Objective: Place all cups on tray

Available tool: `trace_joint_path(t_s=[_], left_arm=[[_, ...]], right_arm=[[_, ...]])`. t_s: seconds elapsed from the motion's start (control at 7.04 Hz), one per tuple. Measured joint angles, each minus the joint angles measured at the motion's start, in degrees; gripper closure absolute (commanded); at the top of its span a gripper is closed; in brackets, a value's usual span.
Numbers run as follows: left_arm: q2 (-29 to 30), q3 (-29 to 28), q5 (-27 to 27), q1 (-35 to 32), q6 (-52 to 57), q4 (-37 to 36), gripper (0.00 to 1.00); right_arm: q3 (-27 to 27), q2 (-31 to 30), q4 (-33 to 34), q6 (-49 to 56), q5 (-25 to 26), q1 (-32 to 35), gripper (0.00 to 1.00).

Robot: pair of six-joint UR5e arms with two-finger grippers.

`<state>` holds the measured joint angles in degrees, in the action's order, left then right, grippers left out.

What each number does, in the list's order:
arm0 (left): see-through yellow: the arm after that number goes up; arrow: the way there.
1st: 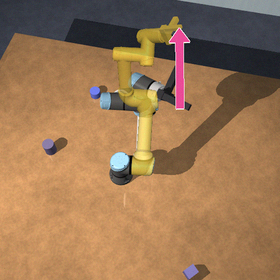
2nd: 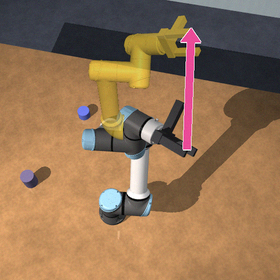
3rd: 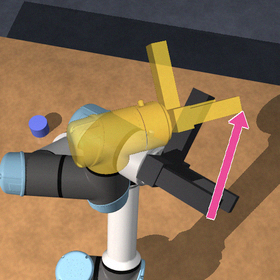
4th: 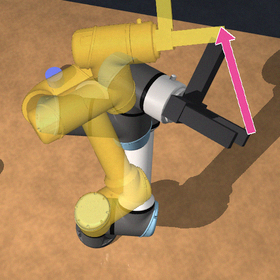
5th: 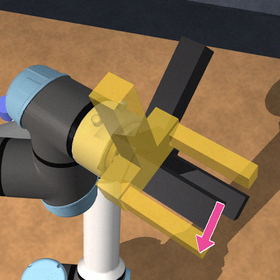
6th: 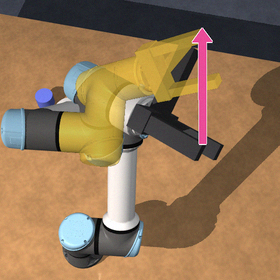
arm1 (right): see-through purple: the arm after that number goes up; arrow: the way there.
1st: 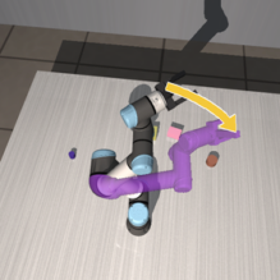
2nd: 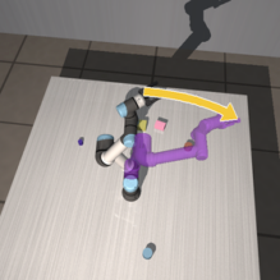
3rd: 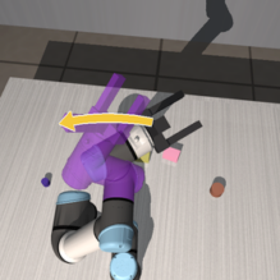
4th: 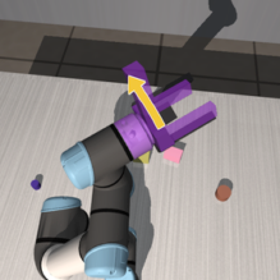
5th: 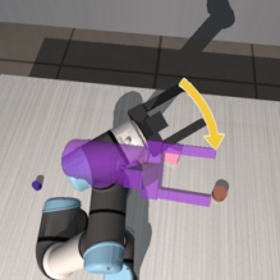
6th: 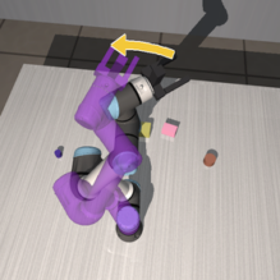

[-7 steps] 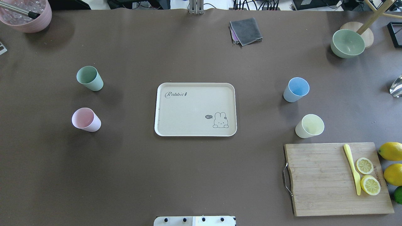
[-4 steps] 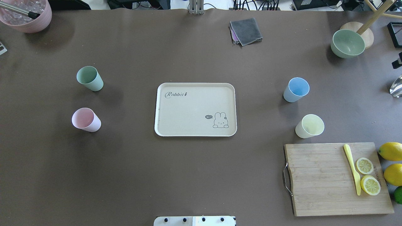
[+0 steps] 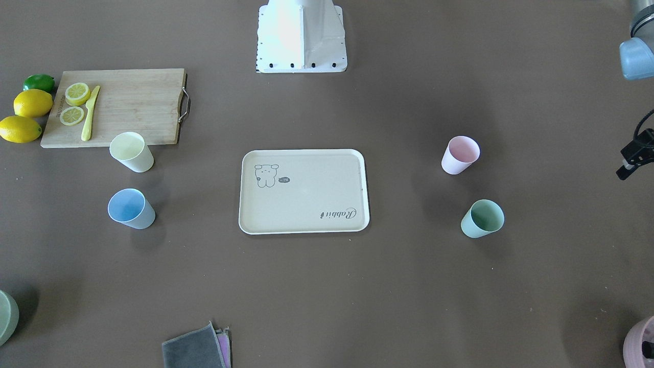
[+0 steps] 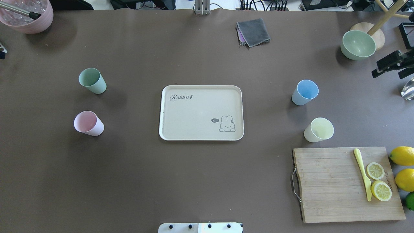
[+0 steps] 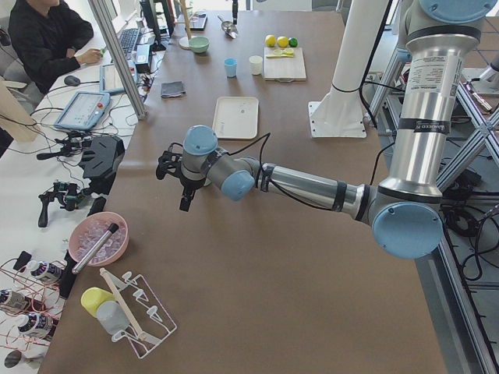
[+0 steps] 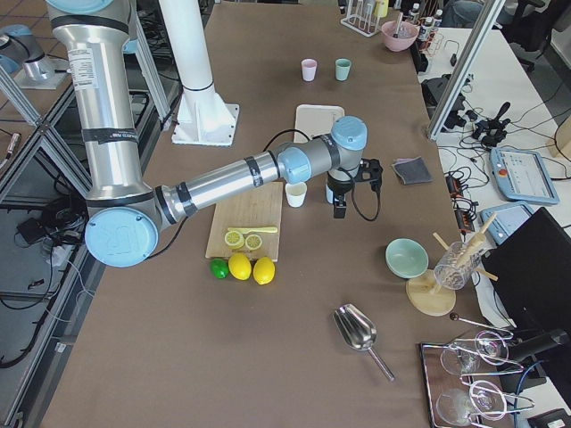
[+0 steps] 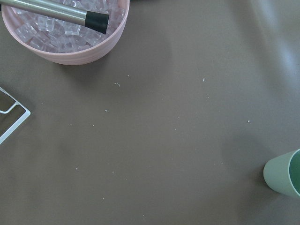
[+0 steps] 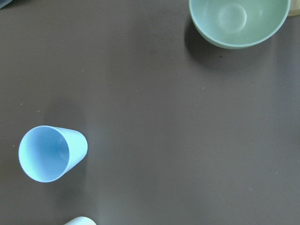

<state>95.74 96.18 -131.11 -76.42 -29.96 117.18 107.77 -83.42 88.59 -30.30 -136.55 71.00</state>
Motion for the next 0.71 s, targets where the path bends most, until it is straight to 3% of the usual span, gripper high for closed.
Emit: trace_joint_path(t_s=[0.28,0.71], left_arm=[[-0.95,0.59,0.06,0.25,-1.18,1.15,0.02],[-1.32,0.6,0.84,0.3,-1.6,1.46,0.02]], right_arm=[[4.15,-1.15,-5.44,-8.14,1.32,-6.14,0.0],[4.65,-6.9,-14.48,-18.83,7.43,-15.05,0.0]])
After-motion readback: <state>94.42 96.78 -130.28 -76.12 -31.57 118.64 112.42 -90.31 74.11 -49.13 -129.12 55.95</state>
